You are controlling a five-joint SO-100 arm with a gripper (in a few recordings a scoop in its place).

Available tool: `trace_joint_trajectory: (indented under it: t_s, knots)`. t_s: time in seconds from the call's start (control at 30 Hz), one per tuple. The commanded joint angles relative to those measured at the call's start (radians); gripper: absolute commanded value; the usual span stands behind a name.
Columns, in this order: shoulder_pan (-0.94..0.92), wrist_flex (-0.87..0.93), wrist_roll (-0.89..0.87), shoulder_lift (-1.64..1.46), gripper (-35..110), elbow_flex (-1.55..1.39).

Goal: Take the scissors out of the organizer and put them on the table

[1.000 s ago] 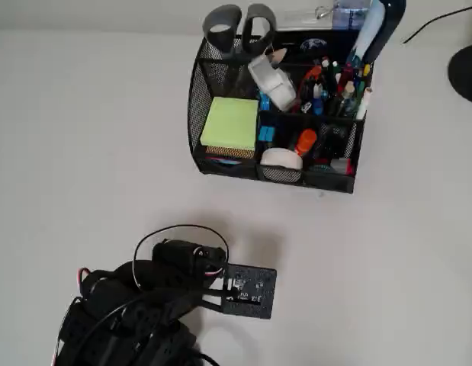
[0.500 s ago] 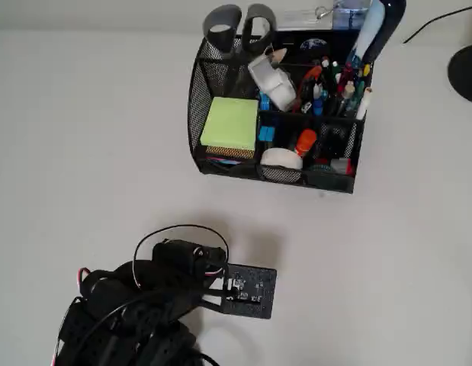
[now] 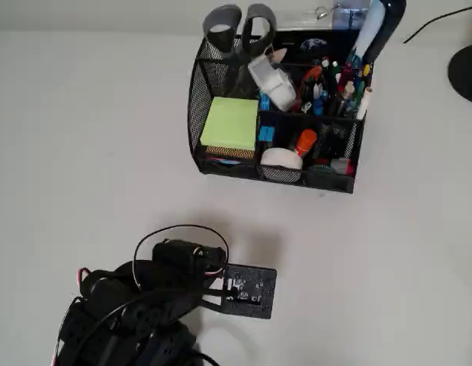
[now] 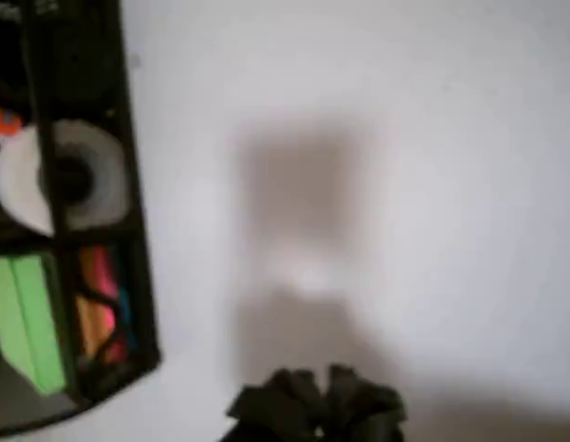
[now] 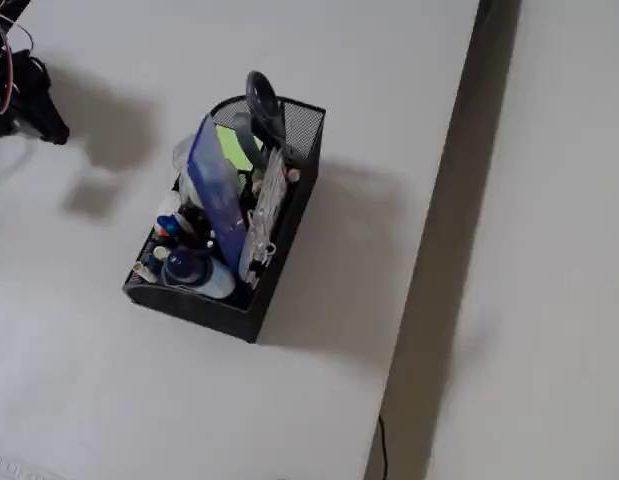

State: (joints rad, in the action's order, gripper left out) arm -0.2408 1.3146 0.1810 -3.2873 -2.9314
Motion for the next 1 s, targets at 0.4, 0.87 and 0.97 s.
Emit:
trace_joint_trajectory:
  t_s: [0.4,0.87,0.97]
  knots:
    - [0.052,0.005,0.015,0.002,1,-0.034]
    - [0.193,-0.468,0.115,0.201,18,0.296]
    - [0.201,-0.558,0.037,0.555,23,0.578]
